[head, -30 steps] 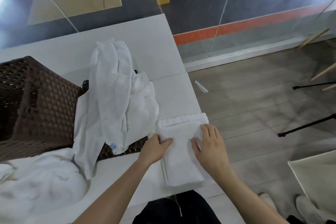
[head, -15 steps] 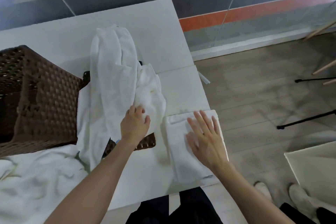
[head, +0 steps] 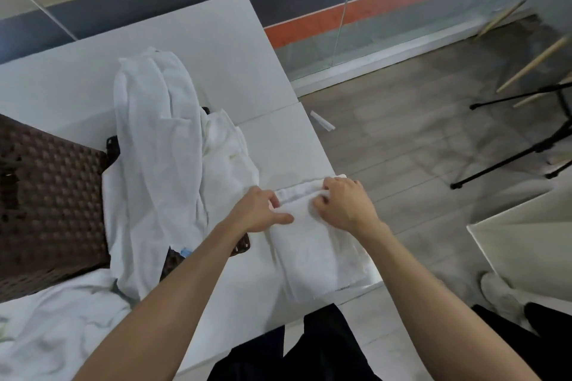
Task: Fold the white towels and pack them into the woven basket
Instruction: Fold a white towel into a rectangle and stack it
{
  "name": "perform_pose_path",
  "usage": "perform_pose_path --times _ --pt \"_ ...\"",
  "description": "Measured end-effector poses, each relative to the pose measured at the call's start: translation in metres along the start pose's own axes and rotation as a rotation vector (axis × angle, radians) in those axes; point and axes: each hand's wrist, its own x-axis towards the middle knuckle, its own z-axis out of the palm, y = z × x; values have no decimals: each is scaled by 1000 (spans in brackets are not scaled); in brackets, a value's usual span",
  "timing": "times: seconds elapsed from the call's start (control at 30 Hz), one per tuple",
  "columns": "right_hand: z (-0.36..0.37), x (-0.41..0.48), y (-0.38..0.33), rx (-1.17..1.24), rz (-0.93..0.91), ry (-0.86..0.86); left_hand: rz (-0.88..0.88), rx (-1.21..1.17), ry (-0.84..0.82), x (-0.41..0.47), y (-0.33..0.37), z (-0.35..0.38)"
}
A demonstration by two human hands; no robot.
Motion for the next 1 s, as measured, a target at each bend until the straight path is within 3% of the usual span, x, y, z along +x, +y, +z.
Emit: perform_pose_path --times 0.1,0.17,0.27,0.37,0.5,0.63,0.77,0.9,1.0 --pt "-1 -7 -3 -4 68 -17 79 -27 57 2 9 4" --pt "1 -10 -6 -64 50 88 139 -70 69 0 11 7" --pt "10 -20 -15 -100 -169 257 199 -162 131 -5 3 7" --pt "34 -32 -15 -167 -333 150 193 -56 275 -9 -25 -4" --pt "45 -32 -12 -200 -321 126 -34 378 604 -6 -88 -34" --pt "37 -22 -48 -154 -345 179 -303 285 509 8 -129 -62" --pt "43 2 -107 -94 -488 72 -263 203 486 22 -150 -82" --pt "60 40 -157 37 -224 -80 -322 -197 752 -6 -177 -119" --pt "70 74 -173 136 9 -127 -370 -296 961 -40 -193 -140"
